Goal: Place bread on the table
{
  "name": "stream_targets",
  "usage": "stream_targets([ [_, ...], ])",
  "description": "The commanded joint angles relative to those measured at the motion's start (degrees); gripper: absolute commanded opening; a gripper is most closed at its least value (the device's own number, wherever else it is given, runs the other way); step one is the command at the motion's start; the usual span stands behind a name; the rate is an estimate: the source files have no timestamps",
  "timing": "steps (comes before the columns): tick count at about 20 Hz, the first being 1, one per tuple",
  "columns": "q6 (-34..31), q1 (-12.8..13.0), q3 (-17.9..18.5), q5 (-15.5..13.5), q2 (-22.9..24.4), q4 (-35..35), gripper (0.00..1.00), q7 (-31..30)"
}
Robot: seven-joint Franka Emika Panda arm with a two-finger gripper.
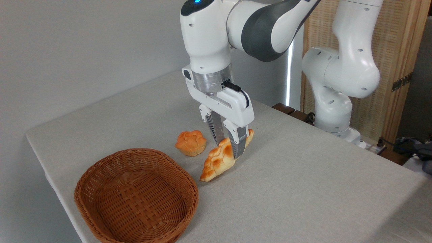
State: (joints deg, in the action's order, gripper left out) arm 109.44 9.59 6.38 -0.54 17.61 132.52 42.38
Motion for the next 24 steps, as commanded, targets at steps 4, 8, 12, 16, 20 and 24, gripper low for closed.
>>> stream_targets([
  [4,0.6,0.52,0.65,-0.08,-0.12,-0.25,1.0,0.87],
  [8,0.6,0.52,0.65,-0.08,-0.21,-0.25,1.0,0.78],
  [12,0.6,0.52,0.56,-0.08,-0.21,-0.68,1.0,0.51],
  [16,-0.8,0.52,-0.49,-0.08,-3.01,-7.42,1.0,-1.41],
  [20,-7.47,0.52,-1.54,-0.51,-10.03,-23.32,1.0,-7.04],
  [24,-10.12,-0.01,-3.56,-0.95,-15.05,-33.53,1.0,-7.13],
])
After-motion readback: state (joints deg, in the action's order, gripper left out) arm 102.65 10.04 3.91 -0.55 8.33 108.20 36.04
